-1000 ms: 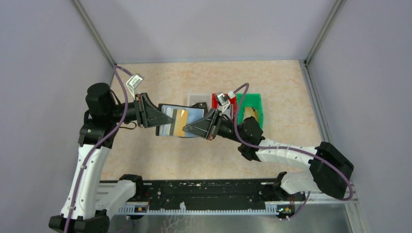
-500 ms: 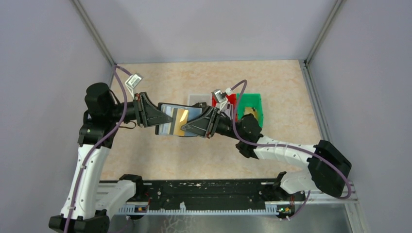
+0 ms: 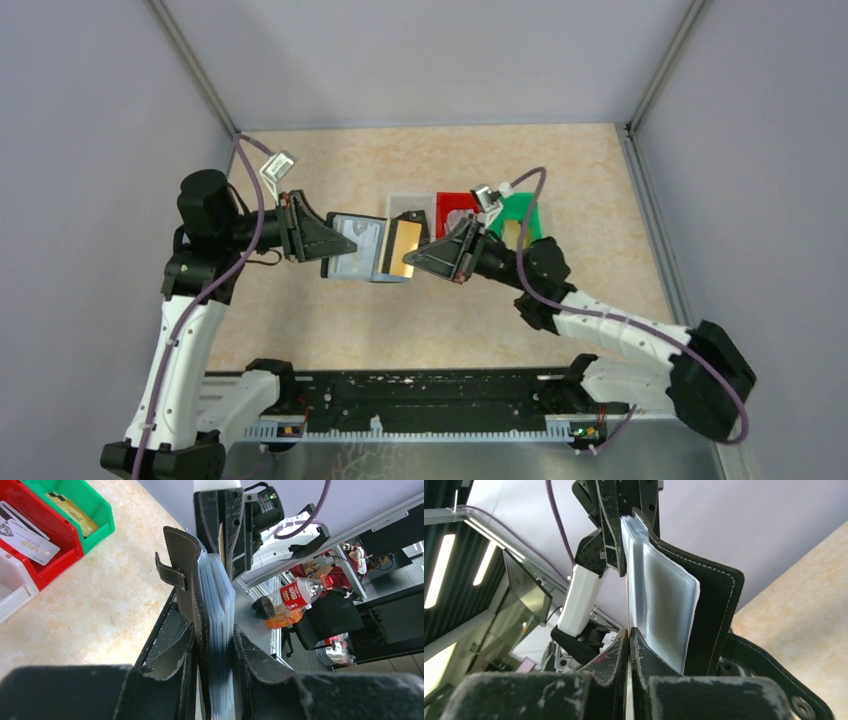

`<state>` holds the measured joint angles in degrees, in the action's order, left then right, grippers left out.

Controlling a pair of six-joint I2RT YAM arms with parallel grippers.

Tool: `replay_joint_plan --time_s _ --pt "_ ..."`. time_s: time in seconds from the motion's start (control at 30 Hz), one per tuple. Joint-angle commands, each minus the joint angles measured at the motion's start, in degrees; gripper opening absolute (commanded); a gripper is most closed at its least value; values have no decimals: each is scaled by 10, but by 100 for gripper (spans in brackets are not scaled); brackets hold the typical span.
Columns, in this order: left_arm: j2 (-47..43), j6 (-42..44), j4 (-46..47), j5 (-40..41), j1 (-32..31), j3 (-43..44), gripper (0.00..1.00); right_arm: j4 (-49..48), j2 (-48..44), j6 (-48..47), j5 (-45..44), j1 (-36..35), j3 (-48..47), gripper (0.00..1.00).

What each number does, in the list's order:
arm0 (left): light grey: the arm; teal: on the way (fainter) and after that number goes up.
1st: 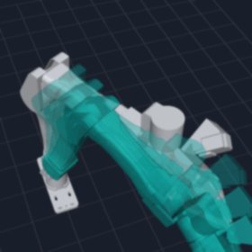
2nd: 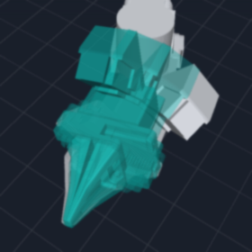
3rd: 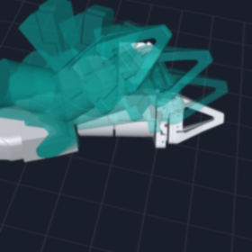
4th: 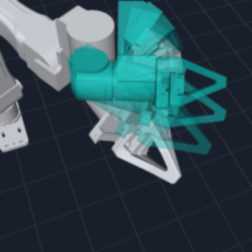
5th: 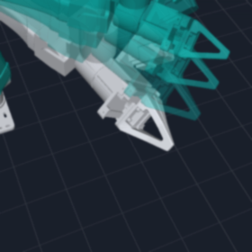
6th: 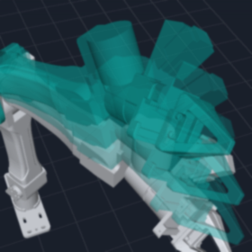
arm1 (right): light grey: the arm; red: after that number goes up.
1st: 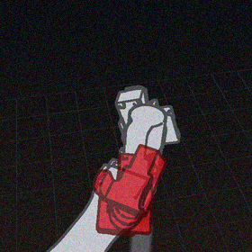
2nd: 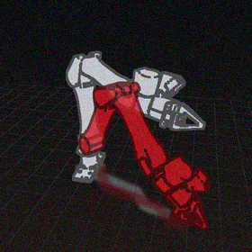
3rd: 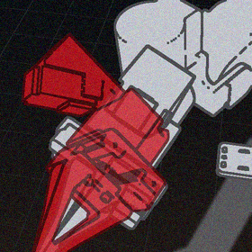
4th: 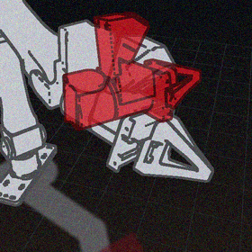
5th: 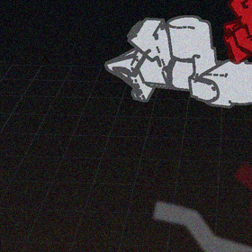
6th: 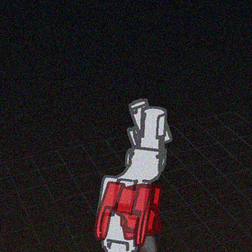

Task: Take the credit cards out of the card holder
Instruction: Remove the credit card from the card holder, then place the credit card in the storage box.

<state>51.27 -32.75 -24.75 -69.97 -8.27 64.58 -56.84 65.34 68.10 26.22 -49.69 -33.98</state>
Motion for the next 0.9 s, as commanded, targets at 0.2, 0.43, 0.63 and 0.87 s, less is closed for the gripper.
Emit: replay_joint_plan --time_s 0.2,0.43,0.63,0.87 --pt "-1 23 -4 1 -3 24 0 496 -210 -194 59 190 -65 0" --pt "-2 25 -5 -2 -3 27 0 839 -122 -400 17 351 -187 0" --pt "-4 27 -6 -7 -3 29 0 852 -30 -469 -88 368 -214 0" --pt "-6 27 -5 -11 -3 29 0 838 78 -507 -165 383 -235 0"
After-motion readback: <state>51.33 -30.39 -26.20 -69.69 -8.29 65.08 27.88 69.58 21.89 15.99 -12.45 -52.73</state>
